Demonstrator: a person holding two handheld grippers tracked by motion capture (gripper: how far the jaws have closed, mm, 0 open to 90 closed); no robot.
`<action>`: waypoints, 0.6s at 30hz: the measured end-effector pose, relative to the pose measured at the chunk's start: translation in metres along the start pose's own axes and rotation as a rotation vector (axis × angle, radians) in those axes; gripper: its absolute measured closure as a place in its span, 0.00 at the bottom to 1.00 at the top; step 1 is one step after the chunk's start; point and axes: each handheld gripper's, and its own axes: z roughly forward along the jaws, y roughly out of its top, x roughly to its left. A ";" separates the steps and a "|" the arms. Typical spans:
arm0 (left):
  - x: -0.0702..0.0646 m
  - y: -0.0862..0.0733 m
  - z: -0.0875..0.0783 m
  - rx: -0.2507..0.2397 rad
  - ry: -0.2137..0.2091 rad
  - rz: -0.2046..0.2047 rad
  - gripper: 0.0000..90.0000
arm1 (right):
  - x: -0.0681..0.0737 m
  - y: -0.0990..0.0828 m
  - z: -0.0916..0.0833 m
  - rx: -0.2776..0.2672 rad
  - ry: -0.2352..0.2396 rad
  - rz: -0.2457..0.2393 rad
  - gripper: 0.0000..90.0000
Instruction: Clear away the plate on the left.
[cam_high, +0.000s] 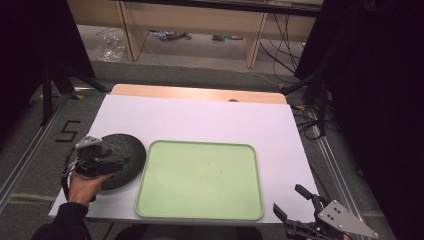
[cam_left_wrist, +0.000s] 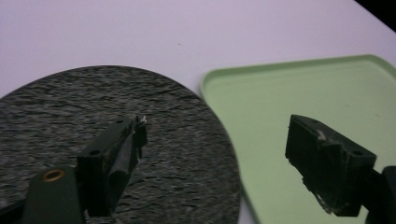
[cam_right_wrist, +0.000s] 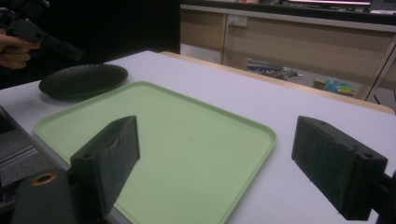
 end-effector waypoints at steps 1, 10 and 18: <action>0.003 0.001 0.001 0.000 -0.012 -0.010 0.20 | 0.000 0.000 0.000 0.001 0.000 -0.001 0.18; 0.019 0.009 0.009 0.041 0.009 -0.009 0.20 | 0.000 0.000 0.000 0.002 0.002 -0.003 0.18; 0.054 0.009 0.006 0.096 0.075 -0.047 0.20 | 0.000 0.001 -0.001 0.018 -0.004 -0.009 0.18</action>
